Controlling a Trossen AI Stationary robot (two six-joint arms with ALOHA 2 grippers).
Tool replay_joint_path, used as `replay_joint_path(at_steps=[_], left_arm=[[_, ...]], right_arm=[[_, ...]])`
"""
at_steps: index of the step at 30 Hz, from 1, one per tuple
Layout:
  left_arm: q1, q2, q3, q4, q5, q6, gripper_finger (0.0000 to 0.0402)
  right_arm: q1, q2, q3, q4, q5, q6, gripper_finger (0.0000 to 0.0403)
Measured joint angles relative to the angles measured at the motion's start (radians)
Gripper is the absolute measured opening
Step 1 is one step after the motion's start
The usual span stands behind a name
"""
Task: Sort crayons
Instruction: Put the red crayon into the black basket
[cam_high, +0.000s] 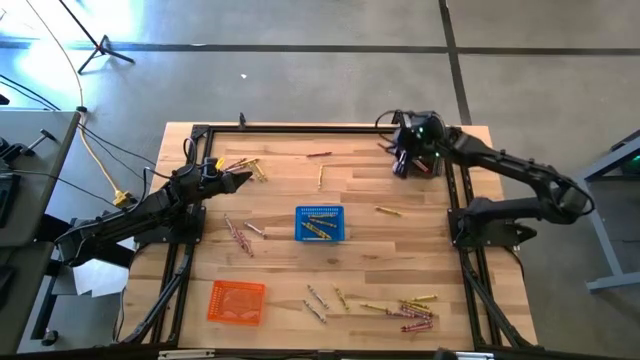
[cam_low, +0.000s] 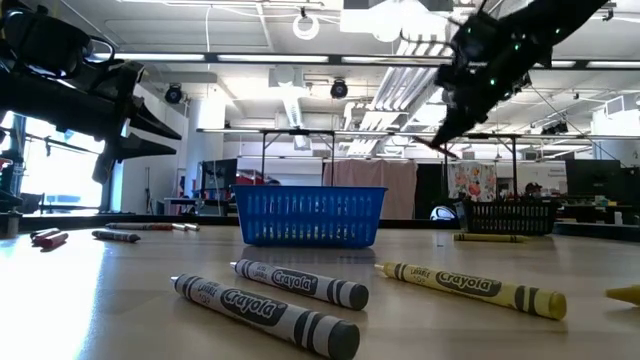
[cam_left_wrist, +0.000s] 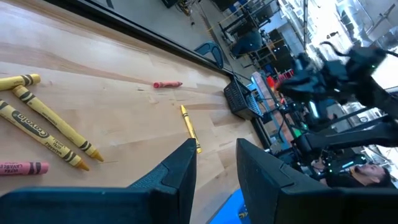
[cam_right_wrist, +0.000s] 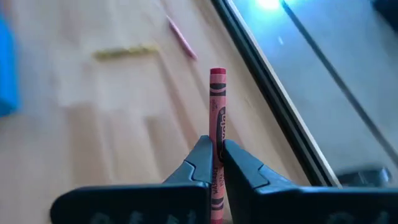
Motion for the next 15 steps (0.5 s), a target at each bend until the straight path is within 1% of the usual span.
replay_joint_path(at_steps=[3,6,11,15], left_arm=[[0.000,0.000,0.000,0.000,0.000,0.000,0.0101],[0.000,0.000,0.000,0.000,0.000,0.000,0.0101],[0.000,0.000,0.000,0.000,0.000,0.000,0.0101],[0.000,0.000,0.000,0.000,0.000,0.000,0.0101]], right_arm=[[-0.077,0.043,0.000,-0.019,-0.005,-0.002,0.0008],[-0.126,0.076,0.000,-0.016,-0.011,0.002,0.0009],[-0.182,0.114,0.000,-0.022,-0.001,0.162,0.0009],[-0.212,0.140,0.000,-0.073,0.001,0.225,0.0009]])
